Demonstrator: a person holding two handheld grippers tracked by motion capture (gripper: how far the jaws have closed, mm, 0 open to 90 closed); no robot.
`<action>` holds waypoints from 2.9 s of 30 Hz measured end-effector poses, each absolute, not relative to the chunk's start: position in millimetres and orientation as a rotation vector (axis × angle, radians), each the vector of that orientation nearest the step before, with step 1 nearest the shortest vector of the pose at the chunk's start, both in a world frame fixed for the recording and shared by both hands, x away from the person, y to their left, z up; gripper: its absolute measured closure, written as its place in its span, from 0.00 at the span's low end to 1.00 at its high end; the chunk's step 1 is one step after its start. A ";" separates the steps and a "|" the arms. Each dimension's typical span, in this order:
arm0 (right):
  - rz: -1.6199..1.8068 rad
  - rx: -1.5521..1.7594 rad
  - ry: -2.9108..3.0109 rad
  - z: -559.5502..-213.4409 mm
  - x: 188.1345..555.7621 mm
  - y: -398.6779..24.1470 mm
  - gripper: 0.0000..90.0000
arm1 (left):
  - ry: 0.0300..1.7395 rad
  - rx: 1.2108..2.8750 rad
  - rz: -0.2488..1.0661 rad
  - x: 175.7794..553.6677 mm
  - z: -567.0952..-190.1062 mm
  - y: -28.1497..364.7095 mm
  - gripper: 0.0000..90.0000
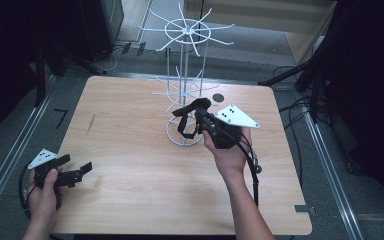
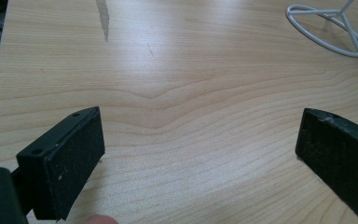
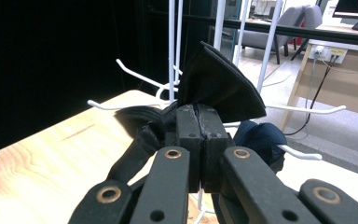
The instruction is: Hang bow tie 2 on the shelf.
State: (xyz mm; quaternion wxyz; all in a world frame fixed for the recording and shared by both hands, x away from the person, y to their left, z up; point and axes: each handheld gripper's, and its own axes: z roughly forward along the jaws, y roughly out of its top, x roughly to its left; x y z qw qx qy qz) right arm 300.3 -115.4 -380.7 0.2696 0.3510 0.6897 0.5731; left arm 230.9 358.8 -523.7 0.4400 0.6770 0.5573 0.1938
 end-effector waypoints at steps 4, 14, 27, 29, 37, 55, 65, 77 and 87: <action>1.543 0.947 1.854 -386.3 305.3 -113.1 1.00 | 1.383 1.682 0.481 230.9 -523.8 358.9 0.02; 1.534 0.970 1.874 -402.7 313.5 -111.1 0.92 | 1.384 1.683 0.482 231.0 -523.8 358.8 0.02; 1.506 1.040 1.873 -417.5 310.7 -128.8 0.62 | 1.383 1.684 0.484 231.0 -523.8 358.4 0.02; 1.507 1.050 1.869 -419.4 309.1 -132.5 0.61 | 1.383 1.683 0.485 231.1 -523.8 358.3 0.02; 1.515 1.079 1.880 -431.7 301.3 -148.5 0.56 | 1.382 1.690 0.485 230.8 -523.6 358.4 0.02; 1.440 1.196 1.869 -462.7 285.3 -186.0 0.29 | 1.382 1.694 0.486 230.6 -523.5 358.0 0.02; 1.428 1.237 1.877 -475.7 269.6 -209.4 0.12 | 1.383 1.694 0.487 230.5 -523.4 357.8 0.02; 1.419 1.276 1.884 -490.8 256.6 -234.8 0.05 | 1.382 1.690 0.486 230.5 -523.7 357.9 0.02; 1.412 1.334 1.852 -505.9 244.6 -260.4 0.05 | 1.383 1.688 0.488 230.4 -523.6 358.0 0.02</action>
